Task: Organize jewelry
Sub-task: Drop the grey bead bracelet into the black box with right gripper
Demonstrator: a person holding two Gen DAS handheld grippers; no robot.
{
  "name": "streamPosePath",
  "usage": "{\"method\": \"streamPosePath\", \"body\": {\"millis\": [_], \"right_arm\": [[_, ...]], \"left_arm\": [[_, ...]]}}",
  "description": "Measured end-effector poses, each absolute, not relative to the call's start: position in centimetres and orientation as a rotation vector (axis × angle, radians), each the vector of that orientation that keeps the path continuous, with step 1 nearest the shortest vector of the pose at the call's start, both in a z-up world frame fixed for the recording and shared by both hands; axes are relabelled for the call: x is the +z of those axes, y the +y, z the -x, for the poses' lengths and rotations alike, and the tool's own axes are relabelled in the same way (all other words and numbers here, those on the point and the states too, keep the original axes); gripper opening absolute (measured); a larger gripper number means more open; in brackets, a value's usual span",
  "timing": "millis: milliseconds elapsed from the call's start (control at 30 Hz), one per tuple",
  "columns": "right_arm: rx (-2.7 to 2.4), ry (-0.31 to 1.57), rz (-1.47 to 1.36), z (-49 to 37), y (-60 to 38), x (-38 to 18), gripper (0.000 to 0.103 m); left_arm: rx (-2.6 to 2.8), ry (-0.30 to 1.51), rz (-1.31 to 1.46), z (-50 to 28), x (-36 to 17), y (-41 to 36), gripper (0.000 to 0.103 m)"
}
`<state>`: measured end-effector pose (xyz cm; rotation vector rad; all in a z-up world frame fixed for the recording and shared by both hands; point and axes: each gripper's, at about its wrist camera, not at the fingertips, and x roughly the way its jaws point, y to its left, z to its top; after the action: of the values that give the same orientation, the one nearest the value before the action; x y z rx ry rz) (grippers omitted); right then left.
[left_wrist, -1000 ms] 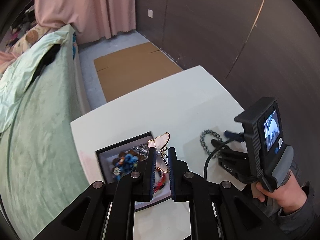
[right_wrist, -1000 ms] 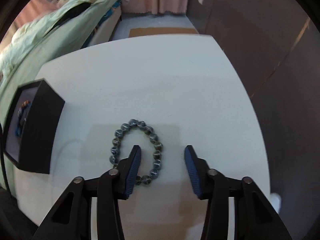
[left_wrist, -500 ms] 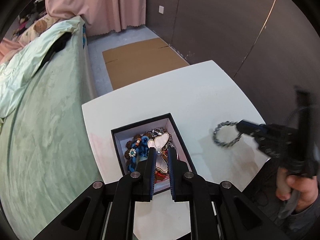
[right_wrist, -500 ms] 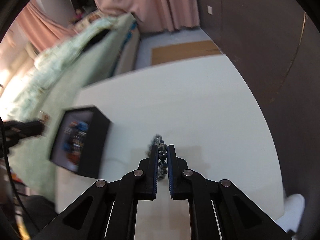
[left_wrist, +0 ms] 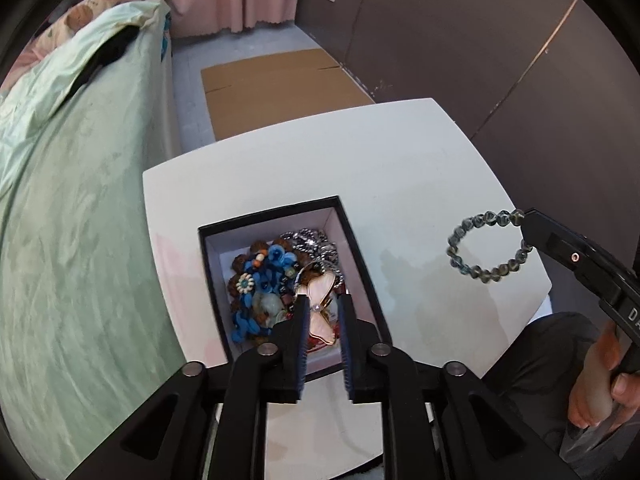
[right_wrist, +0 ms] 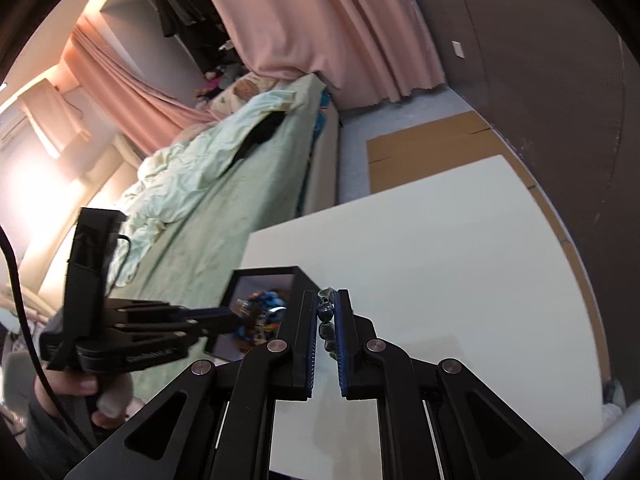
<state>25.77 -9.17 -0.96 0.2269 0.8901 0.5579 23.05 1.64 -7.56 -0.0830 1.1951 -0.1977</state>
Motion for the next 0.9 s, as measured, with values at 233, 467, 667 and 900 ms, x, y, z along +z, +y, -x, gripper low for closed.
{"method": "streamPosePath", "body": {"millis": [233,467,667,900], "right_arm": [[0.653,0.861,-0.250,-25.5,-6.9,-0.7,0.009],[0.712,0.854,-0.246,-25.2,-4.6,-0.7,0.009],[0.722,0.871,-0.238,-25.3,-2.6,-1.3,0.010],[0.689,0.959,-0.232,-25.9,-2.1,-2.8,0.061]], "left_arm": [[-0.171,1.141,0.135,-21.8,-6.3,4.1,0.059],[-0.140,1.114,0.166,-20.0,-5.8,6.4,0.059],[-0.136,1.101,0.189,-18.4,-6.2,7.6,0.059],[-0.093,0.982,0.221,-16.0,-5.8,8.4,0.059]]}}
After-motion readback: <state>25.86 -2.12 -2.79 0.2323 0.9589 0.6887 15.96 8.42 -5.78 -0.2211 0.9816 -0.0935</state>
